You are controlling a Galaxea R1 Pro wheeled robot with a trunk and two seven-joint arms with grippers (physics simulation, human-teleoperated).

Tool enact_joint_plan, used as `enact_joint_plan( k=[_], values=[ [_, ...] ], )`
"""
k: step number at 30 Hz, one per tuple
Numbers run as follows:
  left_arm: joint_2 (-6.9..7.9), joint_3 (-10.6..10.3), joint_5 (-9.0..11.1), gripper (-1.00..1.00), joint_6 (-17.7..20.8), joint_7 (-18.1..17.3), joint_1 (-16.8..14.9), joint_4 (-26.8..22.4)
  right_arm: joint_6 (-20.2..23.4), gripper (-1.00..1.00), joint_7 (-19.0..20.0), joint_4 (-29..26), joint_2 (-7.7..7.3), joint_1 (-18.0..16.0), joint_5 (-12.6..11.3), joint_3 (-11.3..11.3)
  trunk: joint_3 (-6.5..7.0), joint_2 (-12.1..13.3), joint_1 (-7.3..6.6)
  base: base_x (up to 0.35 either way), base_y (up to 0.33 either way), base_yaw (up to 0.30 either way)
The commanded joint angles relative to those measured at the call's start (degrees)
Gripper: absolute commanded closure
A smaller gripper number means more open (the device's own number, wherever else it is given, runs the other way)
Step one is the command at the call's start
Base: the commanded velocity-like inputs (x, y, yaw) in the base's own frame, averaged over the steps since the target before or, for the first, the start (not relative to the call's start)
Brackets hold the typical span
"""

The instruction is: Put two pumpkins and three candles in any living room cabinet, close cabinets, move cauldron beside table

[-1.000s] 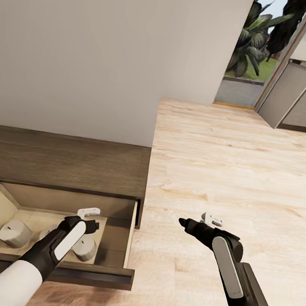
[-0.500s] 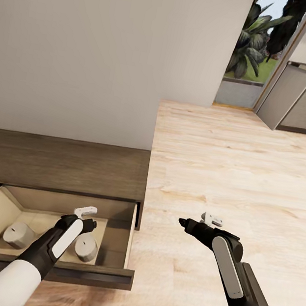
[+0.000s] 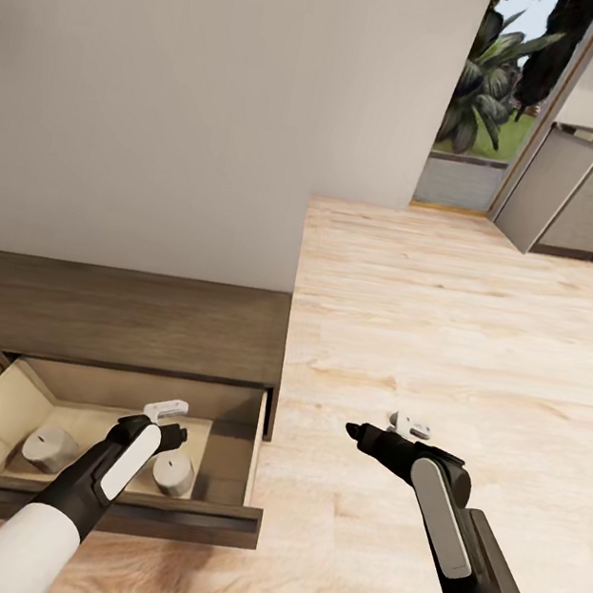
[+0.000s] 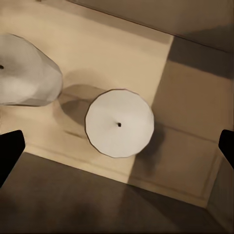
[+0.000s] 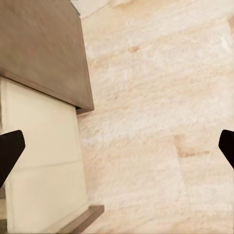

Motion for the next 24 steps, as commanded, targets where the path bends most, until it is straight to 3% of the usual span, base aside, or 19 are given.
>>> enact_joint_plan(
  k=[1,3,5,24],
  values=[
    [0.07,-0.26,0.60,-1.00,0.06,0.58,-0.01,-0.08,0.07,-1.00,-0.60,-0.11,-0.07,-0.04,-1.27,0.09,0.14,0.40,-0.24,-0.008,0.000,0.000],
    [0.09,-0.27,0.60,-1.00,0.08,0.58,-0.02,-0.23,0.07,-1.00,-0.60,-0.13,-0.11,-0.04,-2.69,-0.01,0.50,1.20,-0.67,-0.003,0.000,0.000],
    [0.08,-0.41,0.63,-1.00,0.10,0.58,0.03,-0.71,0.07,-1.00,-0.66,-0.10,-0.31,-0.04,-5.66,-0.14,0.86,2.00,-1.11,-0.001,0.000,0.000],
    [0.07,-0.52,0.58,-1.00,0.12,0.58,-0.01,-0.79,0.07,-1.00,-0.69,0.13,-0.35,-0.04,-6.50,-0.16,4.27,9.62,-5.29,0.000,0.000,0.000]
  ],
)
